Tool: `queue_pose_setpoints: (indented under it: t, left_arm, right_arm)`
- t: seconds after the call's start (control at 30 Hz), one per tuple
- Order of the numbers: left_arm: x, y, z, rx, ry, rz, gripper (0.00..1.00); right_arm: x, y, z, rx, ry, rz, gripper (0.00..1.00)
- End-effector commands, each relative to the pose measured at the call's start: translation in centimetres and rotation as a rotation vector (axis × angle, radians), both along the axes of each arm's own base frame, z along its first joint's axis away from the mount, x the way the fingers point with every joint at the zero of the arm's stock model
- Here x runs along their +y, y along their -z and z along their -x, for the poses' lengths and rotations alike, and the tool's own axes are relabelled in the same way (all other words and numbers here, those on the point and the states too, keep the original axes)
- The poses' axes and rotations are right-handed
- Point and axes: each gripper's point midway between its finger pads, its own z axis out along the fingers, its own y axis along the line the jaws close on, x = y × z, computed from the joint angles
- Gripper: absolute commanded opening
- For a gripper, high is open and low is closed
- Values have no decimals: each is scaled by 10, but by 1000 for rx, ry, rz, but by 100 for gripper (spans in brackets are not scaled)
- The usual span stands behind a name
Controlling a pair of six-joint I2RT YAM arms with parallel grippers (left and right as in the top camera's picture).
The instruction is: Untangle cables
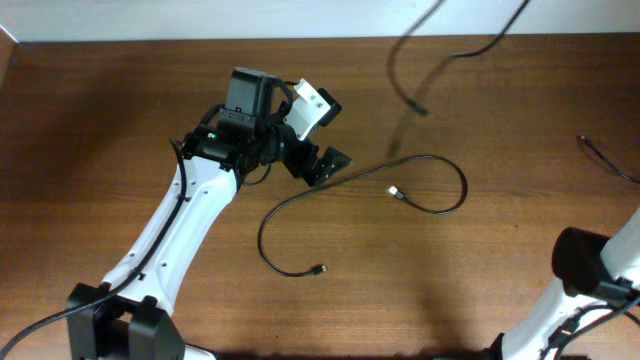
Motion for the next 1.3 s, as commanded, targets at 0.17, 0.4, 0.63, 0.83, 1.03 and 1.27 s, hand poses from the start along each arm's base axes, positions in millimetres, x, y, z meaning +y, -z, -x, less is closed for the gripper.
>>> queue_pose_setpoints:
  t: [0.17,0.4,0.63,0.83,1.03,1.27]
  left_arm:
    - [-2,1,0,0,20,6,99]
    - [-2,1,0,0,20,6,99]
    - [-2,1,0,0,20,6,99]
    - [-2,1,0,1,19,6,99]
    - [-2,1,0,0,20,6,99]
    - [-2,1,0,0,20,6,99]
  right_arm:
    - [-102,75,-97,84,225,-19,4]
    - [-174,197,-186,275,560,30,4]
    - [-313,323,-173,638,1345,420,4]
    - [-379,402,-134,803,1665,684,4]
    - [-416,435,-105,879,1712,700,91]
    - [-378,398,-94,896,1572,660,99]
